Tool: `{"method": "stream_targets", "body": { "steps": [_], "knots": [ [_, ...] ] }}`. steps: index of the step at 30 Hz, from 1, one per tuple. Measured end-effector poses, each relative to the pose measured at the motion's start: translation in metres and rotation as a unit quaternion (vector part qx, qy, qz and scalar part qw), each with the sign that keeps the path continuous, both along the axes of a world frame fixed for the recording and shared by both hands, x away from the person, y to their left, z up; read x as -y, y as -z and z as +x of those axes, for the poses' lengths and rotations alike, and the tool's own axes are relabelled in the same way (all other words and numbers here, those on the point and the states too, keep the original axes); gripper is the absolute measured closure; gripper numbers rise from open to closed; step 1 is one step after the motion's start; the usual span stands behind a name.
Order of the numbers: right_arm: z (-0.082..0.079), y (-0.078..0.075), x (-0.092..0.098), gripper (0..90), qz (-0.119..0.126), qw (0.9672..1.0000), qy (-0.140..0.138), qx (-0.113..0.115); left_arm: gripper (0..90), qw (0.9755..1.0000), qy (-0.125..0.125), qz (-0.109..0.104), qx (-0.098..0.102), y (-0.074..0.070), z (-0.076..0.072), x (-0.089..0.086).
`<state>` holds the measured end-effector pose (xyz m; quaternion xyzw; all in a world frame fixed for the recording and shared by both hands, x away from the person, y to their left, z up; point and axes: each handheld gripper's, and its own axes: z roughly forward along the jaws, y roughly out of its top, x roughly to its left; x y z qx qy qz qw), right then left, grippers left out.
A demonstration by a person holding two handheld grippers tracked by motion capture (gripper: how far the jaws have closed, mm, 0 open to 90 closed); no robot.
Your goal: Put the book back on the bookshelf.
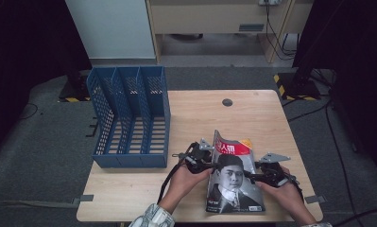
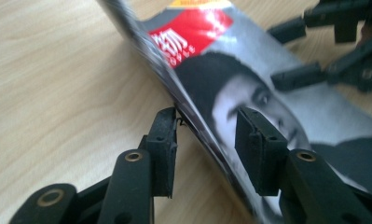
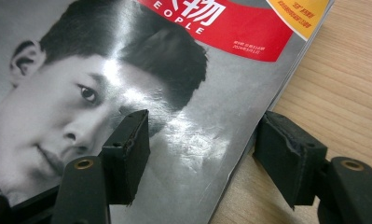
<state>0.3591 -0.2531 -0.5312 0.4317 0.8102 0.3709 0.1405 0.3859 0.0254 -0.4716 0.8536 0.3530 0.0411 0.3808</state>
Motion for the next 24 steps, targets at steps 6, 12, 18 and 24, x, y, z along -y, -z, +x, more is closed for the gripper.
{"method": "stream_targets", "body": {
  "steps": [6, 12, 18, 24],
  "knots": [
    [0.000, 0.000, -0.001, 36.7, 0.003, 1.0000, -0.005, -0.001, 48.8, 0.9999, 0.007, 0.007, -0.008, -0.006, 0.016, 0.007],
    [0.001, 0.001, -0.002, 40.3, 0.010, 0.9998, -0.015, 0.000, 43.3, 0.9988, 0.018, 0.040, -0.021, -0.006, 0.038, 0.016],
    [0.002, 0.002, -0.003, 41.8, 0.013, 0.9996, -0.023, 0.004, 42.4, 0.9983, 0.019, 0.048, -0.025, -0.002, 0.051, 0.019],
    [0.003, 0.002, -0.005, 45.5, 0.016, 0.9993, -0.032, 0.010, 42.3, 0.9983, 0.010, 0.024, -0.052, 0.008, 0.067, 0.014]
  ]
}}
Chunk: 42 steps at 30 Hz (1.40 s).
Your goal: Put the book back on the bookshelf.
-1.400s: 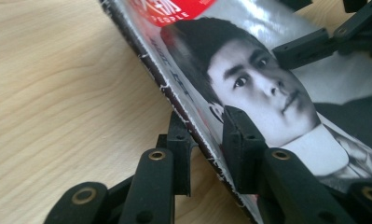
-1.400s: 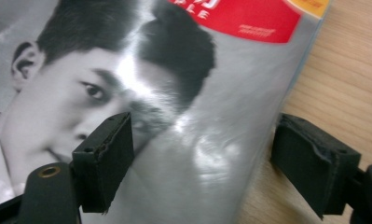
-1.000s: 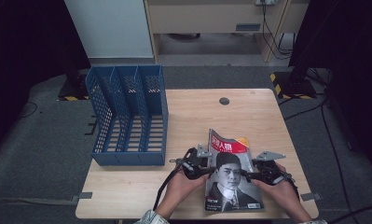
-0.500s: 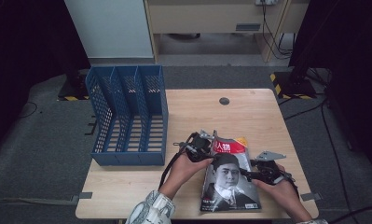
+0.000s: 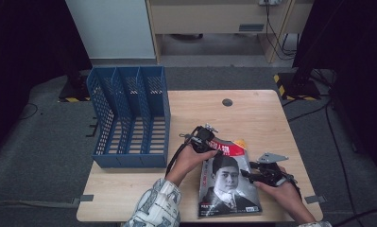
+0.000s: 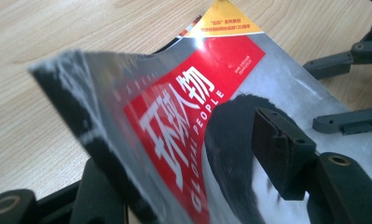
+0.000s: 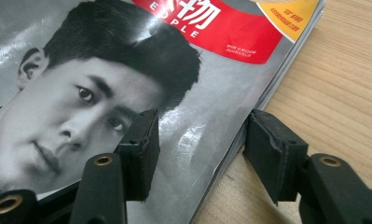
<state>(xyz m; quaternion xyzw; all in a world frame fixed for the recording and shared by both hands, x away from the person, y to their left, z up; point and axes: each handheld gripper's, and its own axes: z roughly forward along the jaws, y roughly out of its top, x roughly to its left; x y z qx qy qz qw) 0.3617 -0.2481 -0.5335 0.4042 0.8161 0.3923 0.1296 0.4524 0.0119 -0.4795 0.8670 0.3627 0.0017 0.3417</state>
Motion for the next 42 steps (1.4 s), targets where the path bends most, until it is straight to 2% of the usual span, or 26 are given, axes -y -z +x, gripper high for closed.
{"method": "stream_targets", "body": {
  "steps": [6, 9, 17, 21, 27, 32, 35, 39, 40, 42],
  "knots": [
    [0.000, 0.000, -0.002, 46.8, -0.003, 1.0000, -0.007, 0.005, 47.3, 1.0000, -0.002, -0.006, -0.002, 0.002, 0.005, -0.003],
    [-0.001, 0.001, -0.004, 47.0, -0.004, 0.9999, -0.009, 0.007, 53.2, 1.0000, 0.001, -0.003, -0.005, -0.001, 0.007, -0.004],
    [-0.001, 0.001, -0.005, 47.1, -0.005, 0.9998, -0.014, 0.010, 59.0, 0.9999, 0.011, -0.001, -0.006, -0.006, 0.009, -0.001],
    [-0.001, 0.001, -0.005, 47.1, -0.006, 0.9998, -0.016, 0.010, 61.2, 0.9991, 0.036, 0.013, -0.018, -0.002, 0.007, 0.005],
    [-0.002, 0.001, -0.006, 47.1, -0.007, 0.9998, -0.017, 0.011, 63.8, 0.9992, 0.024, 0.008, -0.032, 0.000, 0.012, 0.003],
    [-0.002, 0.001, -0.006, 47.1, -0.009, 0.9997, -0.018, 0.013, 63.8, 0.9992, 0.022, 0.008, -0.034, 0.003, 0.014, 0.004],
    [-0.002, 0.001, -0.006, 47.1, -0.010, 0.9997, -0.018, 0.014, 63.3, 0.9992, 0.017, 0.001, -0.038, 0.004, 0.017, 0.003],
    [-0.002, 0.001, -0.006, 47.1, -0.010, 0.9997, -0.018, 0.015, 68.4, 0.9990, 0.015, 0.001, -0.042, 0.003, 0.017, 0.003],
    [-0.002, 0.001, -0.006, 47.1, -0.010, 0.9997, -0.018, 0.015, 73.4, 0.9988, 0.013, -0.001, -0.047, 0.002, 0.017, 0.003],
    [-0.002, 0.001, -0.006, 47.0, -0.010, 0.9997, -0.018, 0.014, 76.6, 0.9986, 0.008, -0.001, -0.051, 0.001, 0.016, 0.003]
  ]
}}
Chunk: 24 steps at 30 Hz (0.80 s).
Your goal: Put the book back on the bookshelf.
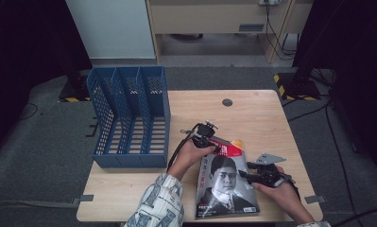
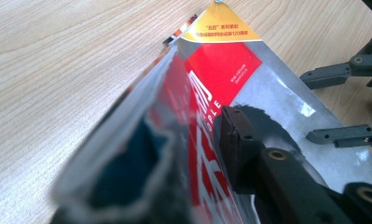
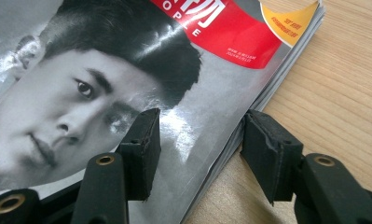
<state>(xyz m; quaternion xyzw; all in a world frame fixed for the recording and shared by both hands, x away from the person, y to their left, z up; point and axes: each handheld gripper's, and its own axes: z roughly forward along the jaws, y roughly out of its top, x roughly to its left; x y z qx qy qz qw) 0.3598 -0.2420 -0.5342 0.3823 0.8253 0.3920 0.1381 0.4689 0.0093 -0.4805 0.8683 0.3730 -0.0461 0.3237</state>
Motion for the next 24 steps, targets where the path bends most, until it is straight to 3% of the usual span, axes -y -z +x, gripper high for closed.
{"method": "stream_targets", "body": {
  "steps": [6, 10, 18, 19, 20, 21, 22, 24],
  "knots": [
    [0.000, 0.000, 0.000, 47.0, -0.001, 1.0000, 0.000, 0.001, 79.3, 1.0000, -0.006, -0.001, -0.002, -0.001, -0.001, 0.001],
    [0.000, 0.000, 0.000, 46.8, 0.000, 1.0000, 0.001, 0.000, 80.4, 0.9998, -0.011, -0.015, -0.007, -0.004, -0.002, -0.002],
    [0.000, 0.000, 0.000, 44.3, 0.005, 0.9999, 0.009, -0.006, 82.7, 0.9996, -0.017, -0.023, -0.005, -0.009, -0.005, -0.004],
    [0.001, -0.002, 0.000, 38.5, 0.003, 0.9998, 0.011, -0.013, 83.1, 0.9990, -0.024, -0.037, -0.007, -0.014, -0.007, -0.004],
    [0.001, -0.002, 0.000, 38.5, 0.003, 0.9998, 0.011, -0.013, 83.7, 0.9990, -0.024, -0.037, -0.007, -0.014, -0.007, -0.004],
    [0.002, -0.005, 0.003, 35.5, 0.016, 0.9993, 0.025, -0.024, 84.2, 0.9983, -0.027, -0.050, -0.006, -0.021, -0.010, -0.004],
    [0.002, -0.005, 0.003, 35.5, 0.016, 0.9993, 0.025, -0.024, 84.5, 0.9983, -0.027, -0.050, -0.006, -0.021, -0.010, -0.004],
    [0.003, -0.008, 0.010, 33.2, 0.025, 0.9982, 0.051, -0.020, 85.4, 0.9984, -0.025, -0.051, 0.009, -0.036, -0.015, -0.003]
  ]
}}
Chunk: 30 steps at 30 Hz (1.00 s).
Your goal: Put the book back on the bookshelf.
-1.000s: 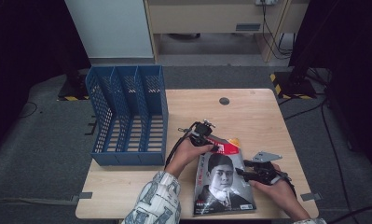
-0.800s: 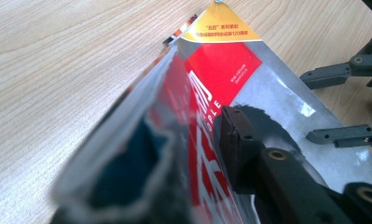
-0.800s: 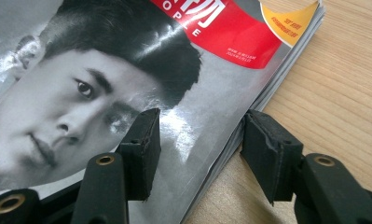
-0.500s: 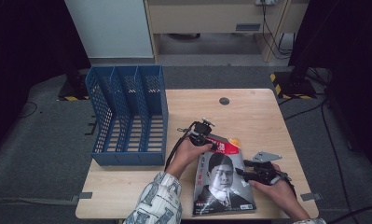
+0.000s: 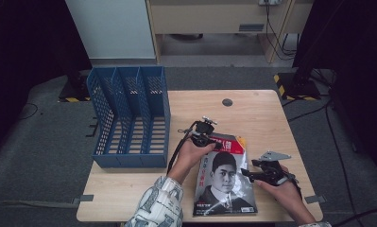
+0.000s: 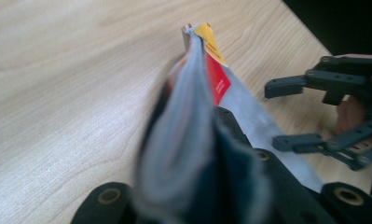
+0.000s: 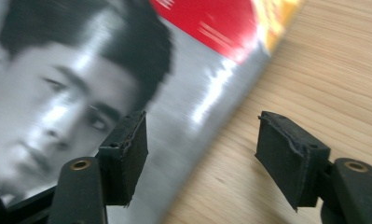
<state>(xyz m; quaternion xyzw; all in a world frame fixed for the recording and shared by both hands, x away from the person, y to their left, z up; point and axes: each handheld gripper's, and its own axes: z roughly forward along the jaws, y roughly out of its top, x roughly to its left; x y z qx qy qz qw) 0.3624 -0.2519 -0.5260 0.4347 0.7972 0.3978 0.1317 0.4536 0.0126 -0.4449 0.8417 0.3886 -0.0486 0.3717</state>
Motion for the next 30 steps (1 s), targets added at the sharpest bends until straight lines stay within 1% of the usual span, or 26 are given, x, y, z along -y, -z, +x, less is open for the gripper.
{"method": "stream_targets", "body": {
  "steps": [1, 2, 3, 4, 5, 7, 8, 9, 10, 11, 12, 13, 16, 17, 18, 19, 20, 21, 22, 23, 24, 26, 27, 28, 30],
  "knots": [
    [0.001, 0.000, 0.002, 32.6, -0.005, 1.0000, 0.006, 0.000, 85.8, 1.0000, 0.000, 0.000, 0.000, 0.000, 0.000, 0.000],
    [0.001, 0.000, 0.002, 32.6, -0.005, 1.0000, 0.006, 0.000, 85.8, 1.0000, -0.002, -0.004, 0.003, -0.005, -0.002, 0.000],
    [0.002, 0.001, 0.006, 30.7, -0.012, 0.9997, 0.022, -0.003, 86.4, 0.9998, -0.003, -0.016, 0.009, -0.016, -0.005, 0.000],
    [0.003, 0.001, 0.008, 29.4, -0.010, 0.9995, 0.031, -0.004, 86.5, 0.9997, -0.004, -0.022, 0.012, -0.021, -0.007, 0.000],
    [0.003, 0.000, 0.010, 29.3, -0.005, 0.9992, 0.039, -0.006, 86.5, 0.9997, -0.004, -0.021, 0.015, -0.026, -0.008, 0.000],
    [0.004, -0.002, 0.014, 29.5, 0.000, 0.9988, 0.049, -0.001, 86.5, 0.9997, 0.000, -0.014, 0.022, -0.034, -0.010, 0.000],
    [0.004, -0.002, 0.014, 29.5, 0.000, 0.9988, 0.049, -0.001, 86.5, 0.9997, 0.000, -0.014, 0.022, -0.034, -0.010, 0.000],
    [0.004, -0.002, 0.016, 29.4, -0.001, 0.9985, 0.054, 0.000, 86.5, 0.9996, -0.002, -0.013, 0.024, -0.037, -0.011, -0.001],
    [0.005, -0.003, 0.020, 29.2, -0.004, 0.9978, 0.065, 0.003, 86.5, 0.9994, -0.007, -0.020, 0.029, -0.045, -0.012, -0.003],
    [0.005, -0.002, 0.022, 29.2, -0.009, 0.9975, 0.069, 0.003, 86.6, 0.9993, -0.008, -0.020, 0.031, -0.047, -0.012, -0.003],
    [0.005, -0.002, 0.022, 29.2, -0.009, 0.9975, 0.069, 0.003, 86.5, 0.9993, -0.008, -0.020, 0.031, -0.047, -0.012, -0.003],
    [0.006, -0.001, 0.024, 29.0, -0.015, 0.9974, 0.070, 0.002, 86.5, 0.9992, -0.009, -0.022, 0.034, -0.050, -0.013, -0.004],
    [0.006, 0.001, 0.023, 28.7, -0.017, 0.9972, 0.072, -0.001, 86.6, 0.9989, -0.009, -0.024, 0.039, -0.060, -0.016, -0.005],
    [0.006, 0.001, 0.021, 28.7, -0.022, 0.9974, 0.069, -0.002, 86.6, 0.9988, -0.007, -0.024, 0.041, -0.063, -0.017, -0.005],
    [0.006, 0.001, 0.021, 28.7, -0.022, 0.9974, 0.069, -0.002, 86.6, 0.9987, -0.007, -0.025, 0.043, -0.067, -0.018, -0.005],
    [0.006, 0.001, 0.020, 28.7, -0.027, 0.9975, 0.065, 0.002, 86.6, 0.9986, -0.006, -0.026, 0.046, -0.074, -0.019, -0.004],
    [0.006, 0.001, 0.020, 28.7, -0.027, 0.9975, 0.065, 0.002, 86.5, 0.9986, -0.006, -0.026, 0.046, -0.074, -0.019, -0.004],
    [0.006, 0.002, 0.018, 28.7, -0.031, 0.9975, 0.063, 0.004, 86.5, 0.9984, -0.005, -0.026, 0.050, -0.081, -0.021, -0.004],
    [0.006, 0.002, 0.018, 28.7, -0.031, 0.9975, 0.063, 0.004, 86.6, 0.9984, -0.005, -0.026, 0.050, -0.081, -0.021, -0.004],
    [0.006, 0.002, 0.018, 28.7, -0.037, 0.9974, 0.061, 0.002, 86.6, 0.9981, -0.004, -0.026, 0.056, -0.090, -0.023, -0.003],
    [0.006, 0.002, 0.018, 28.7, -0.037, 0.9974, 0.061, 0.002, 86.5, 0.9981, -0.004, -0.026, 0.056, -0.090, -0.023, -0.003],
    [0.006, 0.003, 0.018, 28.7, -0.040, 0.9974, 0.059, 0.000, 86.5, 0.9977, -0.003, -0.028, 0.062, -0.098, -0.024, -0.003],
    [0.006, 0.004, 0.018, 28.5, -0.046, 0.9971, 0.061, 0.002, 86.5, 0.9973, -0.003, -0.032, 0.066, -0.106, -0.025, -0.003],
    [0.006, 0.004, 0.018, 28.2, -0.049, 0.9970, 0.060, 0.002, 86.6, 0.9970, -0.003, -0.035, 0.068, -0.111, -0.026, -0.004],
    [0.006, 0.005, 0.017, 28.0, -0.052, 0.9970, 0.057, 0.002, 86.6, 0.9968, -0.004, -0.039, 0.069, -0.114, -0.026, -0.004]
  ]
}}
